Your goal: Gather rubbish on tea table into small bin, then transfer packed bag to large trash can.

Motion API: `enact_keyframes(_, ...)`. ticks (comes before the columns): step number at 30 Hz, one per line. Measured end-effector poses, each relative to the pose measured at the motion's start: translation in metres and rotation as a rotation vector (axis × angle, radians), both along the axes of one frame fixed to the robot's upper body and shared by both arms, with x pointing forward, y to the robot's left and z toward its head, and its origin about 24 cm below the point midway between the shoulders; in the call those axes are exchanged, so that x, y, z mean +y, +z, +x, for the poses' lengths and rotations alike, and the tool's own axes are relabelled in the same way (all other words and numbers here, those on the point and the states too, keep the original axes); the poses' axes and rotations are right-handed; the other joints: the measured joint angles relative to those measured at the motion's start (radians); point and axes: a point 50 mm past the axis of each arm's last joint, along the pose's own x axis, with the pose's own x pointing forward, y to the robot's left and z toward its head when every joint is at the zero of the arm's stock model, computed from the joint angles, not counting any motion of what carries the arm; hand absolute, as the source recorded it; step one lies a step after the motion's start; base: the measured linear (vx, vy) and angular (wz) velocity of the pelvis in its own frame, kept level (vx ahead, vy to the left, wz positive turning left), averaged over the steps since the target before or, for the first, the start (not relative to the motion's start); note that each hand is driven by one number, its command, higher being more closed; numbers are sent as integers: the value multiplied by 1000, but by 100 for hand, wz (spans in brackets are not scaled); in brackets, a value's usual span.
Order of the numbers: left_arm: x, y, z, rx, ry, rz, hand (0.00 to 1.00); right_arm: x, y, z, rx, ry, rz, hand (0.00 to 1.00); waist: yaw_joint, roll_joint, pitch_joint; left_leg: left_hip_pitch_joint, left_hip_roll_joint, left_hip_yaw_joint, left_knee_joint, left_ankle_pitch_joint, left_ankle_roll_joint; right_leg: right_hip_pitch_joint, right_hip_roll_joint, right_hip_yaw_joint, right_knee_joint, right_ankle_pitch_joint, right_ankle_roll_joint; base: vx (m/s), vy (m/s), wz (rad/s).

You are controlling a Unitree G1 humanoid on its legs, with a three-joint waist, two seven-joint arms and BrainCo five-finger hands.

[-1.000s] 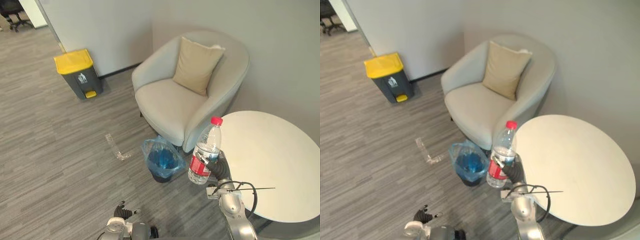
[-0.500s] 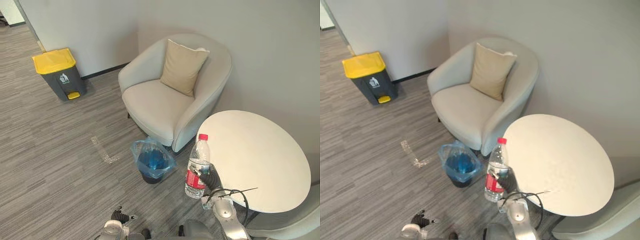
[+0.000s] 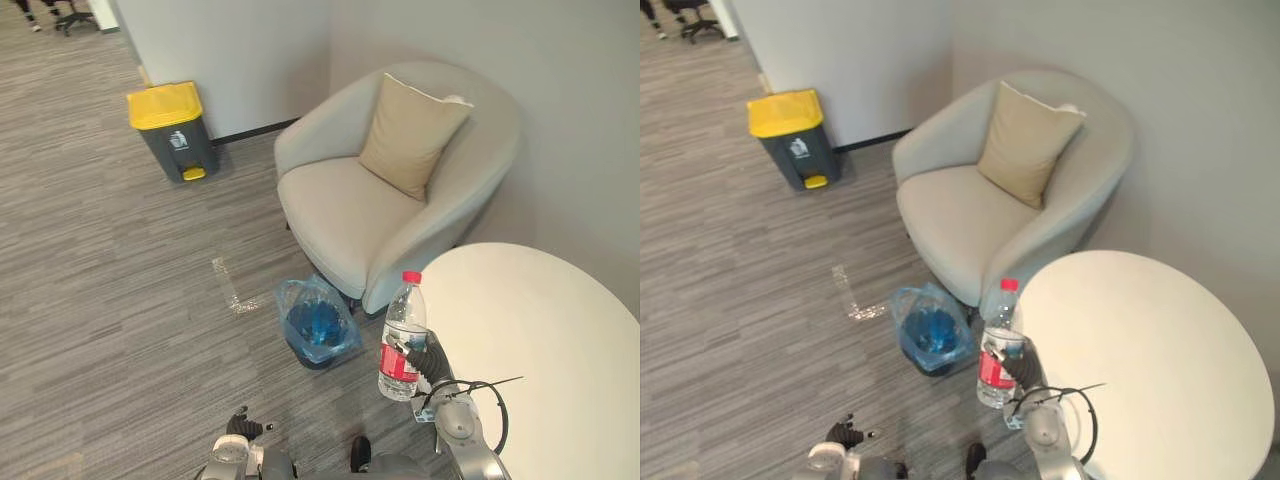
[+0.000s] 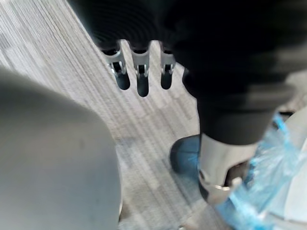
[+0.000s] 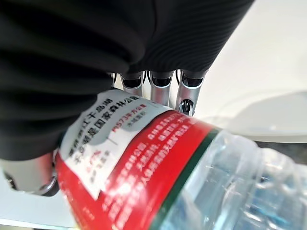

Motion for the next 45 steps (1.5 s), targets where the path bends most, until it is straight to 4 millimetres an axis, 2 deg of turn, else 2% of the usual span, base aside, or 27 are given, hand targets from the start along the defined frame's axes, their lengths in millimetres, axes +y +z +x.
enact_keyframes(2, 2, 0, -1, 2, 4, 3, 0, -5, 0, 2, -3, -36, 7, 100, -2, -5, 3, 11, -23, -8, -141, 44, -1, 0, -27, 12, 0, 1, 7, 87, 118, -4)
enact_keyframes(3, 2, -1, -3, 15, 7, 19, 0, -10, -6, 2, 24, -68, -7, 100, -1, -9, 2, 34, -30, -3, -205, 141, -25, 10, -31, 37, -2, -12, 32, 68, 98, -10)
enact_keyframes(4, 2, -1, -3, 18, 4, 23, 0, -10, -7, 2, 29, -71, -7, 100, 0, -8, 1, 43, -32, -3, -210, 142, -24, 12, -33, 41, -2, -12, 32, 116, 142, -14)
enact_keyframes(6, 6, -2, -5, 33, -28, 45, 0, -4, -16, -3, 73, -47, -1, 100, 2, -25, -9, 78, -70, 10, -261, 153, -6, 13, -65, 73, 0, -17, 45, 100, 165, -6)
enact_keyframes(9, 8, -2, -5, 38, -49, 54, 0, 1, -17, -2, 79, -13, 4, 100, 1, -27, -10, 96, -91, 20, -286, 157, 1, 13, -80, 85, -4, -12, 56, 55, 132, -12)
enact_keyframes(16, 9, -1, -4, 35, -70, 66, 0, 4, -27, 0, 125, 44, -59, 100, -2, -28, -10, 83, -99, -6, -304, 171, 11, -6, -77, 78, -14, -13, 59, -20, 4, 5)
enact_keyframes(19, 10, 1, 0, 14, -58, 65, 0, 5, -25, 12, 106, 78, -124, 100, -1, -20, 4, 14, -96, -17, -304, 190, 14, -85, -75, 77, 17, -13, 61, -122, -45, 8)
enact_keyframes(21, 11, 4, 10, -16, -33, 62, 0, 5, -18, 25, 68, 86, -164, 100, -2, -17, 33, -62, -94, -30, -267, 195, 16, -154, -76, 72, 66, -13, 60, -138, -32, 20)
enact_keyframes(22, 11, 10, 26, -63, 1, 60, 0, 7, -9, 39, 23, 88, -188, 100, 4, -15, 87, -146, -89, -44, -210, 195, 17, -228, -78, 60, 120, -17, 60, -189, -30, 27)
enact_keyframes(24, 12, 16, 40, -109, 38, 61, 0, 8, 2, 52, -31, 87, -227, 100, 6, -15, 133, -217, -89, -60, -162, 195, 17, -294, -83, 49, 173, -28, 57, -243, -26, 33)
enact_keyframes(27, 5, 33, 72, -225, 109, 37, 0, 14, 28, 74, -151, 77, -254, 100, 34, -19, 176, -423, -80, -77, -46, 189, 20, -497, -101, 33, 323, -66, 52, -216, -15, 33)
enact_keyframes(28, 4, 36, 77, -245, 117, 33, 0, 15, 33, 77, -169, 81, -260, 100, 39, -18, 177, -450, -79, -81, -31, 185, 20, -523, -102, 28, 341, -70, 51, -223, -28, 25)
enact_keyframes(30, -3, 48, 94, -320, 133, 16, 0, 19, 63, 91, -287, 82, -271, 100, 47, -20, 189, -565, -76, -89, 25, 179, 19, -633, -112, 15, 406, -82, 42, -169, -11, 22)
enact_keyframes(31, -3, 51, 98, -337, 136, 13, 0, 20, 69, 94, -313, 79, -274, 100, 46, -19, 191, -585, -76, -91, 33, 180, 19, -652, -115, 12, 418, -84, 42, -165, -1, 23)
enact_keyframes(32, -6, 61, 107, -396, 155, 0, 0, 19, 93, 105, -401, 69, -295, 100, 49, -19, 197, -651, -77, -98, 56, 185, 22, -719, -121, 6, 450, -87, 40, -115, -3, 21)
enact_keyframes(34, -9, 69, 114, -455, 160, -10, 0, 16, 113, 113, -472, 53, -313, 100, 51, -17, 219, -685, -80, -109, 68, 187, 22, -752, -130, -5, 472, -91, 37, -79, 5, 20)
enact_keyframes(36, -15, 88, 127, -570, 147, -32, 0, 3, 147, 125, -587, 0, -351, 100, 63, -16, 236, -789, -82, -123, 107, 189, 24, -849, -137, -15, 519, -99, 34, -73, 21, 26)
enact_keyframes(37, -15, 92, 129, -587, 146, -36, 0, 0, 153, 126, -604, -12, -359, 100, 65, -16, 237, -811, -84, -126, 112, 189, 23, -869, -141, -19, 527, -100, 33, -50, 27, 31)
enact_keyframes(39, -18, 109, 139, -684, 142, -61, 0, -14, 180, 134, -676, -70, -399, 100, 83, -12, 258, -897, -87, -138, 148, 200, 20, -946, -152, -32, 570, -111, 31, -17, 19, 27)
enact_keyframes(41, -19, 115, 141, -719, 138, -64, 0, -18, 193, 137, -710, -89, -410, 100, 95, -12, 259, -940, -91, -141, 163, 199, 20, -987, -161, -37, 591, -118, 27, 11, 14, 17)
enact_keyframes(42, -18, 120, 141, -747, 135, -65, 0, -19, 206, 142, -738, -99, -411, 100, 101, -11, 260, -975, -93, -141, 177, 200, 20, -1021, -166, -37, 605, -120, 26, 16, 17, 13)
enact_keyframes(45, -17, 125, 139, -779, 137, -69, 0, -18, 226, 152, -778, -118, -410, 100, 105, -9, 264, -1020, -94, -142, 194, 199, 20, -1062, -168, -37, 618, -122, 28, 7, 16, 4)
